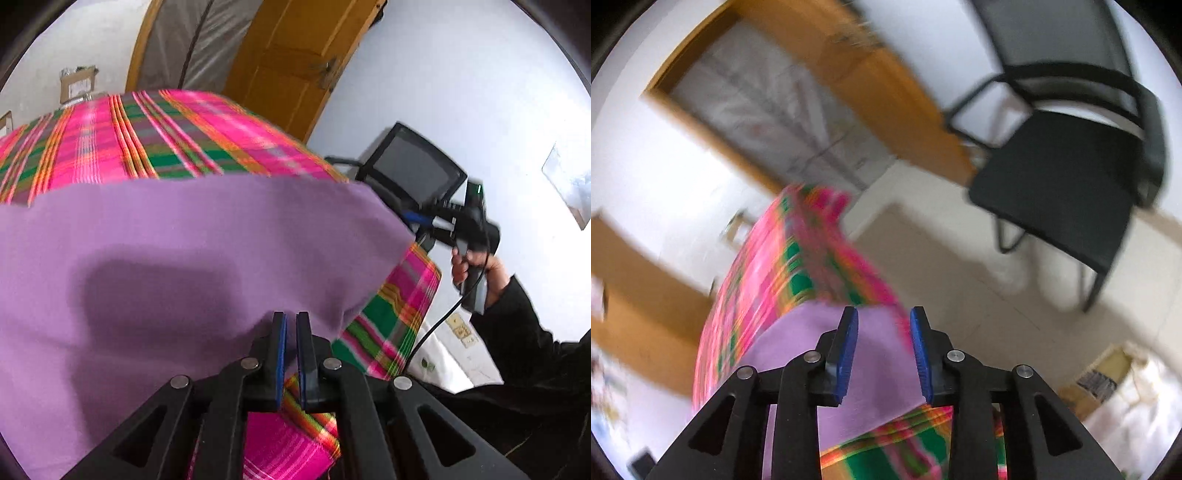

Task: Fold clothes
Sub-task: 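Lower the pant corner with the right gripper while the left gripper holds the pants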

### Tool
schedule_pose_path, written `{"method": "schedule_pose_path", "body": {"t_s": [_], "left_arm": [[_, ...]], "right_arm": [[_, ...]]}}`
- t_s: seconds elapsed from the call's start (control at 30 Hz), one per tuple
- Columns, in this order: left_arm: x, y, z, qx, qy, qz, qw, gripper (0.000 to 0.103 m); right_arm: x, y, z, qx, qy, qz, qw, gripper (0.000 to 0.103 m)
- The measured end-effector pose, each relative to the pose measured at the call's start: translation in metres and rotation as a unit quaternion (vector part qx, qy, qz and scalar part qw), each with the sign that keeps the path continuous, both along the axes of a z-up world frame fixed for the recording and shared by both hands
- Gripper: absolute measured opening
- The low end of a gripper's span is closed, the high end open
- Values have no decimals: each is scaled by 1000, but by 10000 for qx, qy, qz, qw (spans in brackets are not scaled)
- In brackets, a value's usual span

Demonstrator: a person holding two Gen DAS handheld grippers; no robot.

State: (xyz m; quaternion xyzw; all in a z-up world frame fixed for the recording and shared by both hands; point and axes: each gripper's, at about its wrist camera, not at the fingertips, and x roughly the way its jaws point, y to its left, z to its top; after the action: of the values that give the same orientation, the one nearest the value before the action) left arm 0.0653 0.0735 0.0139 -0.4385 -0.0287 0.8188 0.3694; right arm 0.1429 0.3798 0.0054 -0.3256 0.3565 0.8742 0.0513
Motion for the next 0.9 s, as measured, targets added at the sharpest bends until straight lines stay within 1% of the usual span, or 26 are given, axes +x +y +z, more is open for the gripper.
{"method": "schedule_pose_path", "body": {"t_s": [0.07, 0.13, 0.2, 0.27, 0.3, 0.33, 0.4, 0.47, 0.53, 0.57, 0.67, 0.7, 0.77, 0.9], "left_arm": [[2, 3, -3, -45, 2, -28, 10000, 5], [2, 2, -3, -1, 14, -26, 10000, 6], [1, 0, -2, 15, 31, 10, 10000, 6], [2, -1, 2, 36, 91, 48, 9999, 6], [1, -1, 3, 44, 112, 69, 9999, 6], [1, 0, 3, 44, 113, 89, 9999, 6], [0, 1, 2, 19, 92, 94, 9999, 6], [-1, 3, 0, -30, 80, 63, 9999, 6], [1, 4, -3, -66, 78, 31, 9999, 7], [3, 4, -3, -50, 89, 31, 9999, 8], [5, 0, -6, 72, 63, 64, 9999, 9], [5, -1, -6, 108, 55, 81, 9999, 9], [7, -4, -5, 120, 82, 145, 9998, 9], [7, -17, 2, 38, 266, 419, 9988, 9]], "right_arm": [[-8, -27, 9, 399, 52, 491, 9980, 31], [-16, -55, 14, 701, 78, 962, 9929, 31], [-22, -85, 18, 952, 138, 1445, 9848, 31], [-23, -118, 22, 1242, 298, 1956, 9723, 31], [-22, -137, 23, 1411, 419, 2270, 9627, 31], [-19, -157, 24, 1606, 570, 2606, 9503, 31], [-13, -190, 22, 1927, 746, 3053, 9296, 31], [-9, -216, 18, 2116, 820, 3460, 9104, 31], [-1, -233, 12, 2245, 810, 3803, 8935, 31], [3, -241, 9, 2312, 801, 3968, 8847, 31], [17, -253, 0, 2708, 899, 4222, 8604, 31], [18, -254, 1, 2771, 920, 4242, 8572, 31], [19, -256, 3, 2828, 923, 4248, 8550, 31], [20, -260, 8, 2943, 928, 4258, 8506, 32]]}}
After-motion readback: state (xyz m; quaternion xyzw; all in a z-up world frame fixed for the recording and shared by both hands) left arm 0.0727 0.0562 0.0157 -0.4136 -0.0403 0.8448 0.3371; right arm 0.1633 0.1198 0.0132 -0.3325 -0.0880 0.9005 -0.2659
